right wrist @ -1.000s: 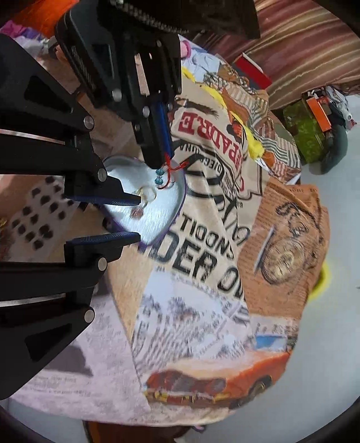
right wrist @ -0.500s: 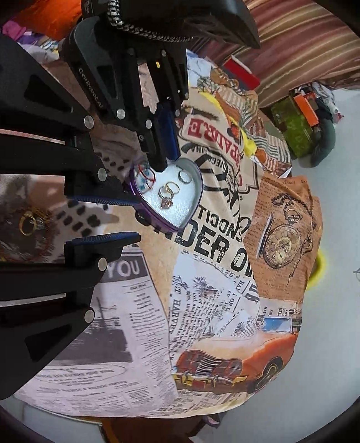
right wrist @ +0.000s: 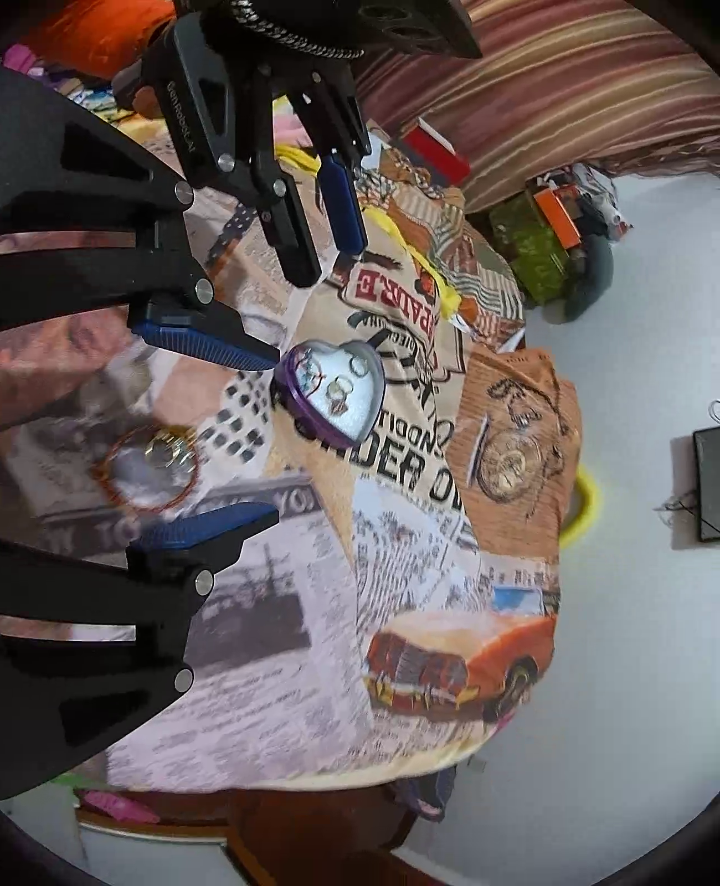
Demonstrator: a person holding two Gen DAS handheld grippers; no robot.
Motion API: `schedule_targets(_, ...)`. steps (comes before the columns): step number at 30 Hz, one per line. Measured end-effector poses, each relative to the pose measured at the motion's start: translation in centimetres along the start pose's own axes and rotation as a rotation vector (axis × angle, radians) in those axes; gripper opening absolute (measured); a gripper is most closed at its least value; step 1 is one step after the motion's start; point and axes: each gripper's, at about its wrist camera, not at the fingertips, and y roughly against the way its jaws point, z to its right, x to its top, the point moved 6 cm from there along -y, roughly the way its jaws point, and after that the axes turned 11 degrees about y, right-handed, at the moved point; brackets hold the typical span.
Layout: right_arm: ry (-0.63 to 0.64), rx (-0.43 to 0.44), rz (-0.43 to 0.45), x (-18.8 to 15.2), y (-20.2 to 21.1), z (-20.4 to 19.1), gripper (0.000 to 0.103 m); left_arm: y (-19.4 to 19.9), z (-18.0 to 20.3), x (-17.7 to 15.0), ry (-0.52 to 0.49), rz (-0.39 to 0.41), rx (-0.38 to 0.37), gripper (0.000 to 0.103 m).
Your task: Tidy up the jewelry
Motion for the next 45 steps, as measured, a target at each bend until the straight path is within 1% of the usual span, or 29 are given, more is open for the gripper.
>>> schedule_targets(7, -0.002, -0.066, -0.004, -2.8, 1.7, 1.1, 0.046, -0.6, 2.0, -2.1, -0.005, -0.047, -0.030, 0.044)
schedule_targets(10, 0.006, -0.098, -0.015, -4.0, 2.0, 1.6, 0.046, -1.5, 2.7, -3.3, -0.015, -0.078, -0.029, 0.044)
schedule_targets(13, 0.018, -0.108, -0.026, -4.9, 2.0, 1.8, 0.046, -2.1, 2.9, -4.3, -0.012, -0.102, -0.031, 0.044)
schedule_targets(20, 0.059, -0.066, -0.067, -6.5, -0.2, 0.4, 0.046, -3.1, 1.7, -6.4, 0.034, -0.155, -0.045, 0.044)
schedule_targets(24, 0.067, -0.048, -0.086, -6.8, -2.1, -0.4, 0.046, -3.4, 0.9, -7.4, 0.028, -0.163, -0.007, 0.044)
schedule_targets(30, 0.056, -0.027, -0.105, -6.7, -4.2, -0.6, 0.045, -3.9, 0.2, -7.9, 0.057, -0.172, -0.020, 0.044)
schedule_targets(33, 0.047, -0.009, -0.122, -6.8, -4.9, -0.4, 0.039, -4.2, 0.2, -7.9, 0.051, -0.169, -0.013, 0.044)
schedule_targets(41, 0.059, -0.009, -0.128, -6.6, -5.4, -0.4, 0.036, -4.9, 0.8, -8.0, 0.031, -0.171, -0.014, 0.044)
schedule_targets(44, 0.060, 0.019, -0.131, -6.8, -5.8, -0.6, 0.029, -5.1, 0.9, -8.1, 0.024, -0.171, -0.007, 0.044)
schedule_targets(45, 0.059, 0.022, -0.127, -6.9, -5.8, -0.7, 0.029, -5.1, 0.9, -8.1, 0.022, -0.171, -0.004, 0.044)
